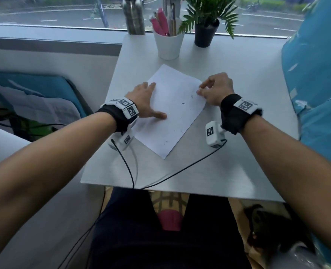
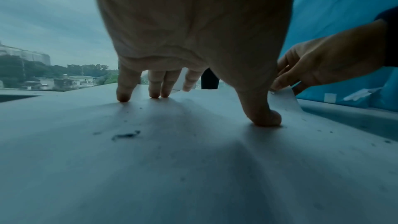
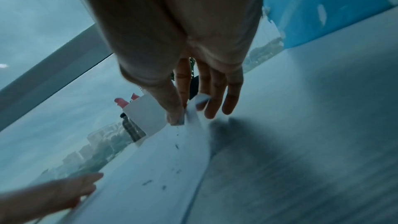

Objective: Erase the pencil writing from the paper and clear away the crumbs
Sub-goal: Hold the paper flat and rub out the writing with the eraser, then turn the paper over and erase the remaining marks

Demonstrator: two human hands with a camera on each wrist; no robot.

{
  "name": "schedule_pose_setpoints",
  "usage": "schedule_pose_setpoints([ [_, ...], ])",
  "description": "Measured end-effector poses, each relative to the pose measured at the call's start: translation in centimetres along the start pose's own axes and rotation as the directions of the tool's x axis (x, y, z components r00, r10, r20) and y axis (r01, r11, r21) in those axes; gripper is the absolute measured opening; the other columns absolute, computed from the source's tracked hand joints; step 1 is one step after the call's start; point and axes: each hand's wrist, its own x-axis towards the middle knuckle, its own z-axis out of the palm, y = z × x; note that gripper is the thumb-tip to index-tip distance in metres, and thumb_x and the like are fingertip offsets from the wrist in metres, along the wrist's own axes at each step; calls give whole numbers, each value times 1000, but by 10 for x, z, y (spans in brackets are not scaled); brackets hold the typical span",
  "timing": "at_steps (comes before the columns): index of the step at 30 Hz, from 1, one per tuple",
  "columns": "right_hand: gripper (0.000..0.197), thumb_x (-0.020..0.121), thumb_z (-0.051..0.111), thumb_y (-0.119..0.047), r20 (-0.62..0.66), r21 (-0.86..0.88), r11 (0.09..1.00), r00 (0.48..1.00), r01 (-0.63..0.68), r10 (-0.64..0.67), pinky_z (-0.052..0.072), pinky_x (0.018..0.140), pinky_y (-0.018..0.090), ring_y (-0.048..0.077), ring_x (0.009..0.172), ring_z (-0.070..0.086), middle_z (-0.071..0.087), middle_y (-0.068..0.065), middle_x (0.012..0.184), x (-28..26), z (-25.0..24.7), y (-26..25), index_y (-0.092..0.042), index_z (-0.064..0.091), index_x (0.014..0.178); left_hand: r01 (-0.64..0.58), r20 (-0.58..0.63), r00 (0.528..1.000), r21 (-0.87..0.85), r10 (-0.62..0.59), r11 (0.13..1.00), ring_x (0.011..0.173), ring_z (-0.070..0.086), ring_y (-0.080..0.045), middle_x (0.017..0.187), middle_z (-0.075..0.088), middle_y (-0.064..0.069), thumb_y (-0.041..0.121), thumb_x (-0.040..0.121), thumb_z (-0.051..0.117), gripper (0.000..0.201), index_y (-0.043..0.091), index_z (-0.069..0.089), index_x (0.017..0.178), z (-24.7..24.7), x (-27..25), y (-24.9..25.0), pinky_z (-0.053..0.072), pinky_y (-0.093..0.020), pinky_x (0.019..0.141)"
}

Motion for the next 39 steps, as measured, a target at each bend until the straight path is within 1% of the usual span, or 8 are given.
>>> schedule_pose_setpoints([
  [6, 16, 77, 77, -20, -151, 69, 972, 966, 223, -211, 35, 55, -3, -2, 63, 52, 68, 2, 90, -14, -19, -29, -9, 77, 89, 34, -86, 995, -192, -52, 981, 145, 26, -29, 159, 25, -11, 62, 72, 76, 117, 12, 10, 156, -16, -1, -7, 24, -40, 118],
  [12, 15, 75, 78, -24, -317, 239, 821, 841, 518, -438, 51, 64, 22, 8, 75, 66, 68, 1, 93, -37, -47, -75, -13, 77, 86, 32, -223, 955, -577, -195, 816, 142, 35, -19, 157, 33, -3, 39, 79, 80, 107, 17, 10, 157, -59, -4, -29, 29, -36, 117],
  [16, 16, 76, 80, -21, -400, 362, 717, 794, 596, -458, 44, 59, 21, 6, 72, 66, 68, 3, 93, -49, -65, -96, -11, 76, 88, -159, -367, 913, -720, -176, 676, 119, 58, -15, 130, 61, 0, 20, 76, 84, 75, 11, 45, 139, -84, -21, -34, 44, -33, 106],
  [19, 17, 77, 80, -20, -408, 339, 684, 756, 646, -512, 44, 60, 15, -2, 67, 60, 65, 2, 93, -61, -71, -107, -9, 76, 89, -176, -356, 907, -806, -224, 566, 103, 66, -16, 118, 68, -4, 18, 77, 83, 45, 8, 61, 115, -94, -36, -36, 53, -33, 94],
  [24, 17, 75, 80, -23, -470, 348, 671, 741, 655, -480, 53, 69, 22, 11, 80, 66, 64, 2, 94, -69, -85, -107, -14, 76, 89, -251, -443, 854, -811, -274, 528, 72, 63, -6, 99, 69, -8, 15, 87, 73, 25, -1, 69, 107, -97, -59, -37, 49, -9, 57],
  [28, 17, 75, 81, -25, -456, 320, 672, 730, 668, -509, 50, 67, 19, 9, 80, 64, 62, -3, 93, -78, -89, -103, -17, 76, 90, -311, -484, 833, -810, -268, 497, 79, 69, -12, 97, 73, -4, 18, 84, 77, 11, 13, 72, 93, -94, -72, -42, 57, -28, 74],
  [33, 18, 74, 81, -26, -476, 318, 666, 721, 675, -503, 55, 69, 31, 16, 79, 66, 65, -1, 91, -86, -97, -108, -19, 76, 90, -379, -535, 802, -799, -264, 468, 86, 71, -19, 93, 76, -1, 25, 77, 82, 11, 21, 74, 82, -92, -77, -43, 58, -40, 84],
  [39, 20, 76, 79, -28, -459, 220, 701, 706, 678, -539, 55, 72, 22, 14, 80, 67, 64, 2, 95, -89, -104, -108, -16, 77, 92, -453, -606, 742, -769, -288, 451, 55, 48, 2, 58, 58, 17, 24, 87, 74, 25, 22, 60, 66, -87, -89, -36, 41, -15, 59],
])
